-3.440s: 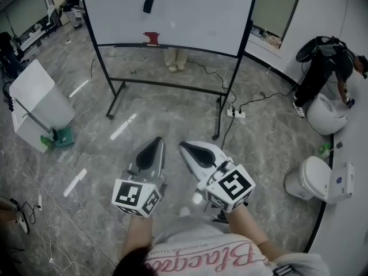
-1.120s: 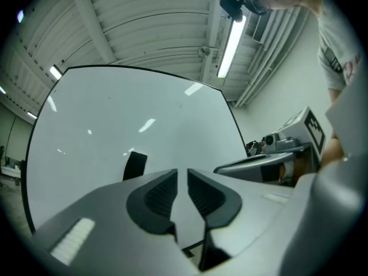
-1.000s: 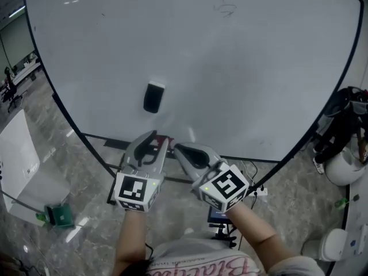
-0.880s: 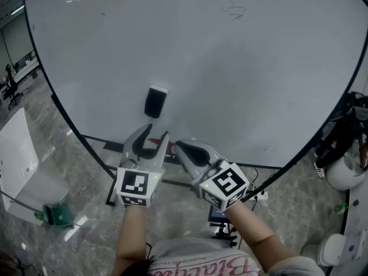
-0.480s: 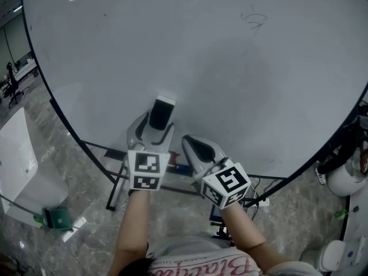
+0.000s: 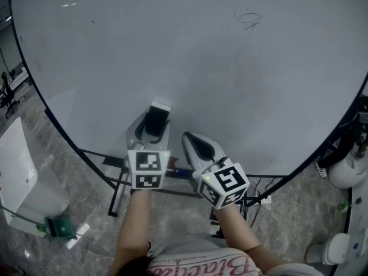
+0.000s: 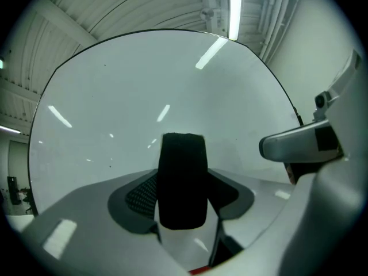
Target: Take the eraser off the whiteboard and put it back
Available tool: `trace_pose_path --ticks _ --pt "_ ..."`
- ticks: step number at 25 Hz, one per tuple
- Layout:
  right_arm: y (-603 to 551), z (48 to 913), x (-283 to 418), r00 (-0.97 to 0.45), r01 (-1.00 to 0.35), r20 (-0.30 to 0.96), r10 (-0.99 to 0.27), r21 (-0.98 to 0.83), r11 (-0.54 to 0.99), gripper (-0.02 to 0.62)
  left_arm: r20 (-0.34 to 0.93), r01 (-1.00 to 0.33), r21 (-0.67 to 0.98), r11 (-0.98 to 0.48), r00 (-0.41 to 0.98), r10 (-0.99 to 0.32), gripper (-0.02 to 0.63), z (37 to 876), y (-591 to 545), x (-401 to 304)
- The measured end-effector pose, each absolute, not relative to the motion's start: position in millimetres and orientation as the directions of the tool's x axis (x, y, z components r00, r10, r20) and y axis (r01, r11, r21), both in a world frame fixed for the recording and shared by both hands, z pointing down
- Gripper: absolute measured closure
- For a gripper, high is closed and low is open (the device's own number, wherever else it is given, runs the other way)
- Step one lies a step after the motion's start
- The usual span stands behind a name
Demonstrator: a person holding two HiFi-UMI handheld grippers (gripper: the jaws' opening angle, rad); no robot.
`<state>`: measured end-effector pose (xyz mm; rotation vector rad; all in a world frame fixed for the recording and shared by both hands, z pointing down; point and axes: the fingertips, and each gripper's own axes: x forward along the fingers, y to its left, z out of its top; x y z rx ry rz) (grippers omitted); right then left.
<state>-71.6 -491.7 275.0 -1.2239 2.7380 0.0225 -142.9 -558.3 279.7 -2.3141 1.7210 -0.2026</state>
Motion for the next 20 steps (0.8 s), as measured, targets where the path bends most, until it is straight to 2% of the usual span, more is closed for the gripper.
trace_pose_path --ticks 20 --pt "-447 296 -78 -0.683 -0.726 -0.086 -0.725 -0.033 0.687 0.594 -0.103 -0.933 -0.2 -0.3 0.324 -0.94 0.368 275 -482 -149"
